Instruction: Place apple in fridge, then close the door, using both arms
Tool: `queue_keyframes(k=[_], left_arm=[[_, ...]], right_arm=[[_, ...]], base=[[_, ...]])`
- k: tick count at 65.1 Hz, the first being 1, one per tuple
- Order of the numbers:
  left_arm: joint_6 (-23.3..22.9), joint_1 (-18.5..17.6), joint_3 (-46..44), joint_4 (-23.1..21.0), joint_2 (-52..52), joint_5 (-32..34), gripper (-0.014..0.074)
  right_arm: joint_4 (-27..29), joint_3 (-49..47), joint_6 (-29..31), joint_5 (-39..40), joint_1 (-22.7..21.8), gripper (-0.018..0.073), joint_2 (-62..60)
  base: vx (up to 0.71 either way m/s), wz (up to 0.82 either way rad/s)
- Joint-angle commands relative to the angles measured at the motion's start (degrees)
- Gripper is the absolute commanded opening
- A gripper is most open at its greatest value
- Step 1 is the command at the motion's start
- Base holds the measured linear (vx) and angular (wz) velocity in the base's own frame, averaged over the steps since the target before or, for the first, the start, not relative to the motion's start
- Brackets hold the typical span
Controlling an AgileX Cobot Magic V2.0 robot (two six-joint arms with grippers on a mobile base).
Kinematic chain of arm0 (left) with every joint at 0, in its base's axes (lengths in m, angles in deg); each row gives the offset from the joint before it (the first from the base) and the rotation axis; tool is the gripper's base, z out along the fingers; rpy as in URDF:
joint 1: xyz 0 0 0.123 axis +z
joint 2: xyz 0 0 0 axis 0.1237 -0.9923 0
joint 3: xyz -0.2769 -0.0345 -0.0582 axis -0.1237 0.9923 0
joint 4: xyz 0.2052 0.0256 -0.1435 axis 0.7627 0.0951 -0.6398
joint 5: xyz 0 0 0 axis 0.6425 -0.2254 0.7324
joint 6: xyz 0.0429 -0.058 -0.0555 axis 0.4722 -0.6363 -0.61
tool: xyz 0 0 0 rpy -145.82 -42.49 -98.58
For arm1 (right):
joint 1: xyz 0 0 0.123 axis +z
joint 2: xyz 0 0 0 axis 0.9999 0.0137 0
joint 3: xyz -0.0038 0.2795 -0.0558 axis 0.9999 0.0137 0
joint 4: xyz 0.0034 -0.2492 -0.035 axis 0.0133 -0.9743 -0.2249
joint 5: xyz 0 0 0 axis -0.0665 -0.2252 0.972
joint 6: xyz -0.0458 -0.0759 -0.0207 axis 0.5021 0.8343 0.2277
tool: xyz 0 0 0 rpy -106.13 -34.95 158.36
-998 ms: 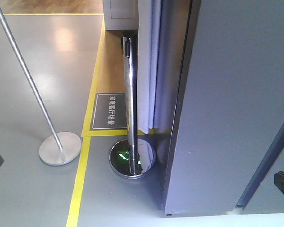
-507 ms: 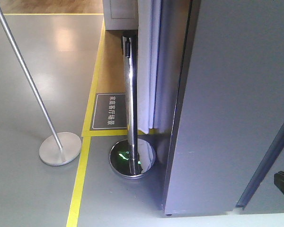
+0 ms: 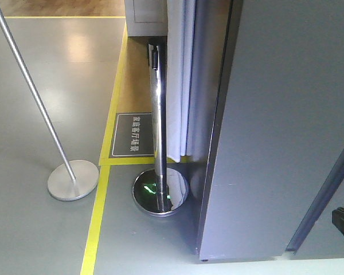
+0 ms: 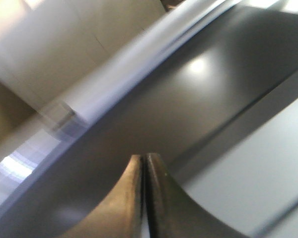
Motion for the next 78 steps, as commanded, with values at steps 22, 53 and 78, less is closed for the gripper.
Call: queue_keyframes(k=[22,53,78], left_arm=[[69.42,-3.3,10.39,-25.32,-0.14,-9.04,-0.0006],[70.48,-3.94,13.64,-25.12,20.78,-27.2,-0.0006],[70.36,-4.0,13.64,-22.75,28.48,-30.72,-0.0006]], right_arm=[[2.0,-1.56,0.23,2.8,-0.3,-0.0003,0.38],[2.0,-1.56,0.23,2.8,-0.3,-0.0003,0.38],[2.01,-1.56,0.23,2.63,-0.3,-0.0003,0.32]], base=[[0.0,0.0],[0.0,0.0],[0.0,0.0]])
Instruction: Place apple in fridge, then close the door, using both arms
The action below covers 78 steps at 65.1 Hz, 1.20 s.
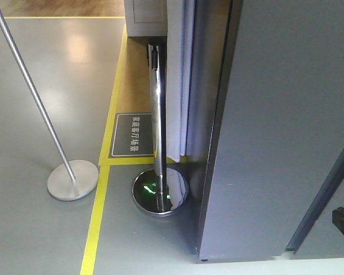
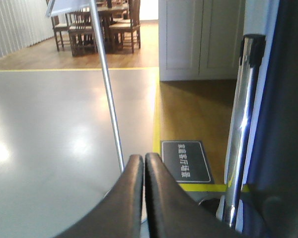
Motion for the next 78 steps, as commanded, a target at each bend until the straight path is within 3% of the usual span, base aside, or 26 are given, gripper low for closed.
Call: queue_keyframes(k=[1,12,72,78], left_arm=[[0.05,-0.35,-1.03,0.02,0.52,5.67,-0.0006],[0.05,-0.35,-1.03,-1.02,0.52,9.17,-0.0006],[0.05,-0.35,-1.16,-1.02,0.36,8.89,-0.0006],[0.05,-0.35,-1.16,-1.02,0.36,8.89,-0.0006]], right_arm=[[2.01,-1.56,0.23,2.58,-0.3,-0.0003,0.57],[2.01,-1.56,0.23,2.58,-0.3,-0.0003,0.57],[2.01,-1.32,0.29,2.92,-0.19,-0.0003,0.56],[-0.29,-0.36,0.22,4.46,0.25,-0.0003,0.35]], base=[[0.0,0.0],[0.0,0.0],[0.0,0.0],[0.0,0.0]])
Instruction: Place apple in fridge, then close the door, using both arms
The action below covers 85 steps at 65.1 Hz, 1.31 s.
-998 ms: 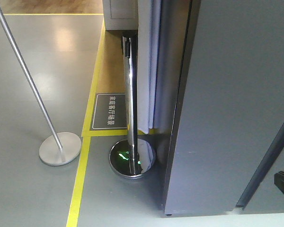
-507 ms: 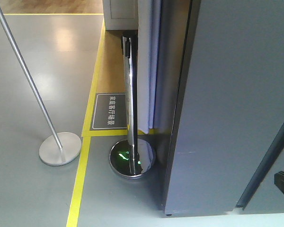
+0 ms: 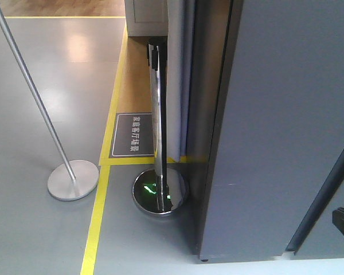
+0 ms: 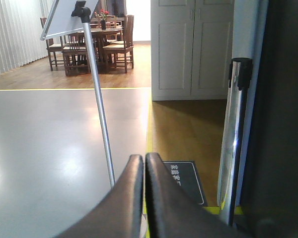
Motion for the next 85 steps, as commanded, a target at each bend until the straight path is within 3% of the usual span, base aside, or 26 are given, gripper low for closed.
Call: queue_keyframes(k=[1,6,11,18,21,27,34,38,50,71,85], left_arm=[[0.05,-0.35,-1.16,-0.37,0.35,4.21,-0.0006],[0.05,-0.35,-1.16,-0.37,0.35,4.21,-0.0006],[0.05,-0.35,-1.16,-0.37,0.35,4.21,-0.0006],[0.05,-0.35,-1.16,-0.37,0.35,4.21,-0.0006],[0.05,-0.35,-1.16,-0.37,0.35,4.21,-0.0006],[0.05,-0.35,-1.16,-0.37,0.35,4.21,-0.0006],[0.05,-0.35,-1.16,-0.37,0.35,4.21,-0.0006],[0.05,-0.35,-1.16,-0.37,0.35,4.21,-0.0006],[0.05,-0.35,-1.16,-0.37,0.35,4.21,-0.0006],[0.05,-0.35,-1.16,-0.37,0.35,4.21,-0.0006],[0.05,-0.35,-1.16,-0.37,0.35,4.21,-0.0006]], right_arm=[[-0.36,-0.18,0.16,4.62,0.49,-0.0003,0.2],[-2.0,1.95,-1.76,7.79,2.21,-0.0003,-0.89],[-5.02,5.12,-7.91,11.68,4.86,-0.0003,-3.1],[-14.3,8.21,-21.64,16.83,7.45,-0.0003,-6.51],[-19.26,9.55,-31.46,19.04,8.1,-0.0003,-8.07],[-30.17,11.81,-45.5,22.16,8.58,-0.0003,-10.87],[-40.21,13.95,-57.64,24.11,8.58,-0.0003,-13.32],[-43.94,15.41,-61.73,26.06,8.58,-0.0003,-14.55],[-47.22,22.45,-66.2,38.47,8.58,-0.0003,-18.85],[-47.82,22.25,-61.18,38.79,8.38,-0.0003,-24.4],[-47.82,22.25,-61.18,38.79,8.38,-0.0003,-24.4]], base=[[0.0,0.0],[0.0,0.0],[0.0,0.0],[0.0,0.0],[0.0,0.0],[0.0,0.0],[0.0,0.0],[0.0,0.0],[0.0,0.0],[0.0,0.0],[0.0,0.0]])
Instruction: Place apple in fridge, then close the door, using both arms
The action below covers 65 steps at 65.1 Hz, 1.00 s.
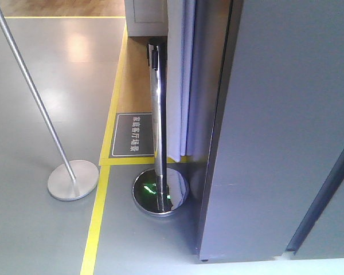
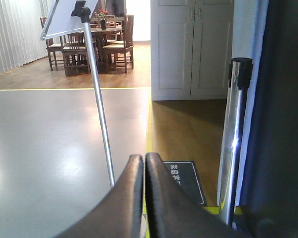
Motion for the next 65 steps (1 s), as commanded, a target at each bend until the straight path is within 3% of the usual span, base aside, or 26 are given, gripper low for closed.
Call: queue_keyframes(k=[1,65], left_arm=[[0.05,-0.35,-1.16,-0.32,0.35,4.21,-0.0006],[0.05,-0.35,-1.16,-0.32,0.35,4.21,-0.0006]], right_arm=[[-0.53,0.28,0.55,4.69,-0.09,-0.0003,-0.42],[0.0,0.17,0.49,4.43,-0.09,-0.0003,-0.37]], base=[[0.0,0.0],[0.0,0.0]])
